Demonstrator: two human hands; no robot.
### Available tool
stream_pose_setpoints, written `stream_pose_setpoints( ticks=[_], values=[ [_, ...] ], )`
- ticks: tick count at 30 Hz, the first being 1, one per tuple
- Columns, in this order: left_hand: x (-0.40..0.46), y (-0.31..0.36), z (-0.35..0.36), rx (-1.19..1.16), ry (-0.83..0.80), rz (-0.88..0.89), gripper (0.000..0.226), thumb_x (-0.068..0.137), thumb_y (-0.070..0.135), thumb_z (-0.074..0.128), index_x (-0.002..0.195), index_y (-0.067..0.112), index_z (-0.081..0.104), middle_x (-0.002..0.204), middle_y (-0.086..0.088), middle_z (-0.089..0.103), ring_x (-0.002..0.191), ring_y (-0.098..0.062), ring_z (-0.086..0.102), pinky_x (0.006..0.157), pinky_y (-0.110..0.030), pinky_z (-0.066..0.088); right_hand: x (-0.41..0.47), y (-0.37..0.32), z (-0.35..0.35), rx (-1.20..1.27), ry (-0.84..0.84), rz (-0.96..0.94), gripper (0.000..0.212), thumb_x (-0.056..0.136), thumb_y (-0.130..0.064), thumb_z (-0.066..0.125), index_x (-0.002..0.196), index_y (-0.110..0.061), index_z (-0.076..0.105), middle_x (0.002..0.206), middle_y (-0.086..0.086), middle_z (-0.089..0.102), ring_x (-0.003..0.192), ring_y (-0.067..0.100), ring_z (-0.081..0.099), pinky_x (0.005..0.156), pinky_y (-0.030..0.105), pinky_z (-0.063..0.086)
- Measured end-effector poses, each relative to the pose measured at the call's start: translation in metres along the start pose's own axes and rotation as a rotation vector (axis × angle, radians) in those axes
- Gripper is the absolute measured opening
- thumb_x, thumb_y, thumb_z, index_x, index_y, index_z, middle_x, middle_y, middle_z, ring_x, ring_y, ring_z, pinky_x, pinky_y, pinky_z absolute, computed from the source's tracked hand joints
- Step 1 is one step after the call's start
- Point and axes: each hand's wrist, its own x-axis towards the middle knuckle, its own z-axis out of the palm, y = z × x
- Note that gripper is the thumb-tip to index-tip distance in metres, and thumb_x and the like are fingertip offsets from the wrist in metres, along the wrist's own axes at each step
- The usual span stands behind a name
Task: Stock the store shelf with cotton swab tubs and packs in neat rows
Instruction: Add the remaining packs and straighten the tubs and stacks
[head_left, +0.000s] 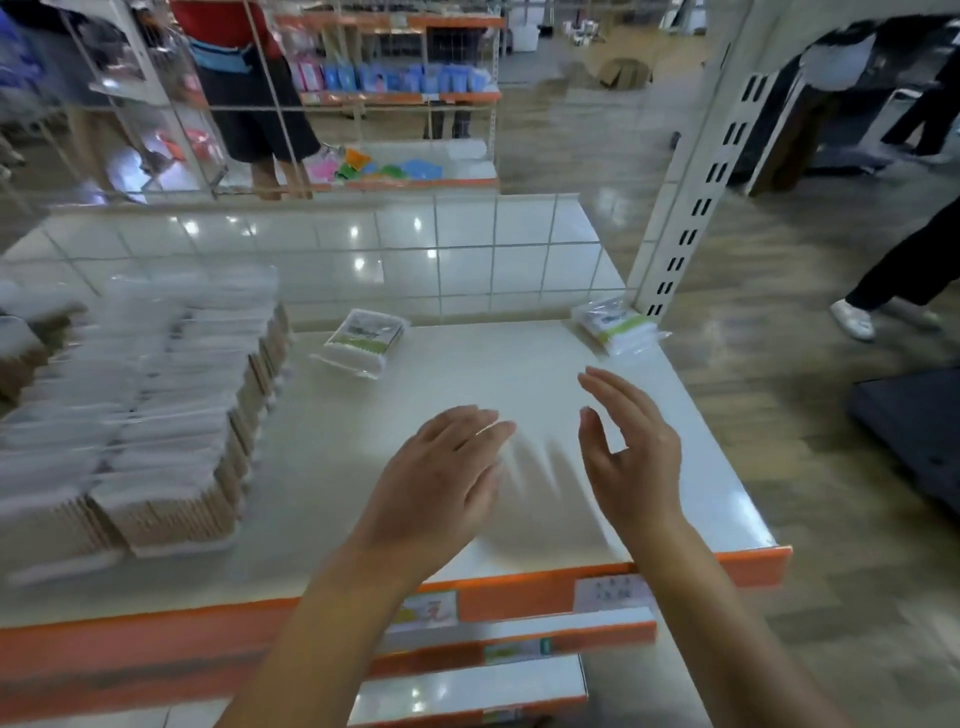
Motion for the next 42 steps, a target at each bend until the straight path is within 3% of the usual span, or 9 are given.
stream_pose_setpoints(
  ticks=[4,8,11,14,17,20,26,34,42],
  values=[
    [0.02,0.015,0.021,-0.079,0.037,-0.069,0.036,0.085,0.02,0.046,0.113,0.007,0.064,0.11,-0.004,0.066,0.107,-0.012,0.049,0.097,-0.016,0.03,0.04,0.033,-0.018,0.178,-0.069,0.374,0.023,0.088,-0.009,0.057,0.109,-0.012,0.066,0.107,-0.004,0.063,0.102,0.01,0.056,0.086,0.022,0.043],
    [0.04,0.03,0.046,-0.137,0.085,-0.134,0.036,0.085,0.021,0.045,0.112,0.009,0.065,0.108,-0.002,0.067,0.105,-0.01,0.05,0.094,-0.016,0.033,0.077,0.069,-0.019,0.226,-0.016,0.537,0.025,0.087,-0.005,0.055,0.108,-0.011,0.066,0.11,0.007,0.065,0.103,0.017,0.057,0.081,0.02,0.037],
    [0.06,0.033,0.066,-0.138,0.108,-0.19,0.037,0.084,0.022,0.043,0.106,0.007,0.067,0.104,-0.005,0.068,0.101,-0.011,0.049,0.09,-0.018,0.034,0.092,0.089,-0.003,0.091,-0.054,0.508,0.028,0.088,-0.009,0.053,0.115,-0.008,0.063,0.116,0.007,0.062,0.111,0.02,0.053,0.087,0.019,0.035],
    [0.075,0.034,0.087,-0.115,0.081,-0.243,0.036,0.082,0.021,0.042,0.101,0.006,0.068,0.097,-0.006,0.069,0.093,-0.016,0.054,0.083,-0.02,0.037,0.091,0.1,0.013,0.012,-0.074,0.441,0.039,0.084,-0.023,0.047,0.113,-0.002,0.063,0.117,0.014,0.061,0.112,0.03,0.052,0.097,0.032,0.038],
    [0.074,0.029,0.103,-0.082,0.022,-0.25,0.037,0.08,0.018,0.039,0.098,0.006,0.069,0.093,-0.007,0.069,0.088,-0.025,0.062,0.081,-0.024,0.04,0.085,0.105,0.021,-0.067,-0.075,0.4,0.054,0.08,-0.032,0.04,0.116,0.004,0.058,0.119,0.022,0.057,0.114,0.037,0.048,0.098,0.035,0.031],
    [0.07,0.021,0.107,-0.078,0.063,-0.263,0.037,0.079,0.013,0.037,0.095,0.004,0.069,0.09,-0.007,0.069,0.088,-0.021,0.058,0.079,-0.024,0.042,0.087,0.109,0.023,-0.126,-0.124,0.389,0.064,0.083,-0.044,0.037,0.125,0.002,0.052,0.124,0.021,0.053,0.118,0.035,0.043,0.103,0.038,0.029],
    [0.067,0.018,0.106,-0.089,0.101,-0.292,0.039,0.077,0.011,0.035,0.094,0.002,0.069,0.089,-0.008,0.069,0.091,-0.014,0.052,0.079,-0.023,0.042,0.089,0.117,0.025,-0.199,-0.21,0.469,0.055,0.085,-0.029,0.058,0.13,-0.001,0.042,0.135,0.016,0.043,0.126,0.032,0.035,0.103,0.042,0.028],
    [0.067,0.021,0.102,-0.069,0.082,-0.31,0.037,0.078,0.01,0.037,0.094,0.004,0.071,0.092,-0.007,0.071,0.089,-0.022,0.065,0.082,-0.021,0.042,0.091,0.112,0.019,-0.105,-0.189,0.602,0.084,0.076,-0.028,0.07,0.141,-0.001,0.024,0.14,0.017,0.031,0.132,0.032,0.022,0.109,0.039,0.016],
    [0.068,0.02,0.101,-0.165,0.154,-0.471,0.032,0.081,-0.006,0.049,0.103,0.004,0.069,0.106,-0.008,0.068,0.102,-0.022,0.062,0.087,-0.013,0.036,0.094,0.115,0.017,-0.086,-0.255,0.626,0.055,0.069,-0.03,0.068,0.117,-0.01,0.049,0.13,0.012,0.035,0.126,0.03,0.026,0.11,0.04,0.018]
  ],
)
